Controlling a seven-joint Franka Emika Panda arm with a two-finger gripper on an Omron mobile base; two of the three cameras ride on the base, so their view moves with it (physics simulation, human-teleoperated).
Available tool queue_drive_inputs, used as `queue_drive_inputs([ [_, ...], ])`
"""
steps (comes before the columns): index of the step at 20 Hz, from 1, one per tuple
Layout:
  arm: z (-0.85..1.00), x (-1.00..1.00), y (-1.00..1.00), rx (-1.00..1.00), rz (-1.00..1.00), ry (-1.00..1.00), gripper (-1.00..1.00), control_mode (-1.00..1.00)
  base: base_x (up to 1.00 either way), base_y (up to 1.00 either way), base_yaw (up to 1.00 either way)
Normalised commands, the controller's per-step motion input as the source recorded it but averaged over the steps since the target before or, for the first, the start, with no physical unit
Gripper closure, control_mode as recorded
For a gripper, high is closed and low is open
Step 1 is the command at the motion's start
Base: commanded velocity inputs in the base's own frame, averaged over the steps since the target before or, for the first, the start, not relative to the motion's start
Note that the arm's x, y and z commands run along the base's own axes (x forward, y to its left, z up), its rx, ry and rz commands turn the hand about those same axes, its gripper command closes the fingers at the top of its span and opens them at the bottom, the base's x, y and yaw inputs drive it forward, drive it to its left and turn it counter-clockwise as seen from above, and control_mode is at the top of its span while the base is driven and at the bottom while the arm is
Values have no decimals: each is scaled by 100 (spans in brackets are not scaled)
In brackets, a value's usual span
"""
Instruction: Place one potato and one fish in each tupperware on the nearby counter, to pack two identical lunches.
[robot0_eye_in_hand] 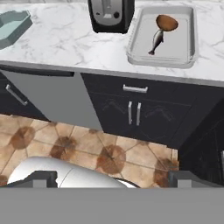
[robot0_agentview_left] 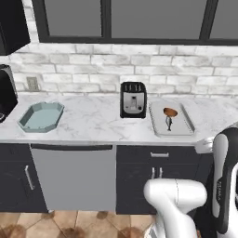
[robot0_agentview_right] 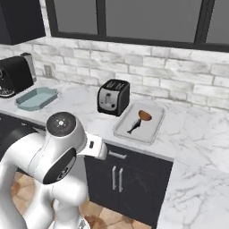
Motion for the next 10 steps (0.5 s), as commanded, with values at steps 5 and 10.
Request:
queue_drive_inputs([
  [5,0,0,0,0,0,0,-100,100,-100,56,0],
  [10,0,0,0,0,0,0,-100,100,-100,64,0],
])
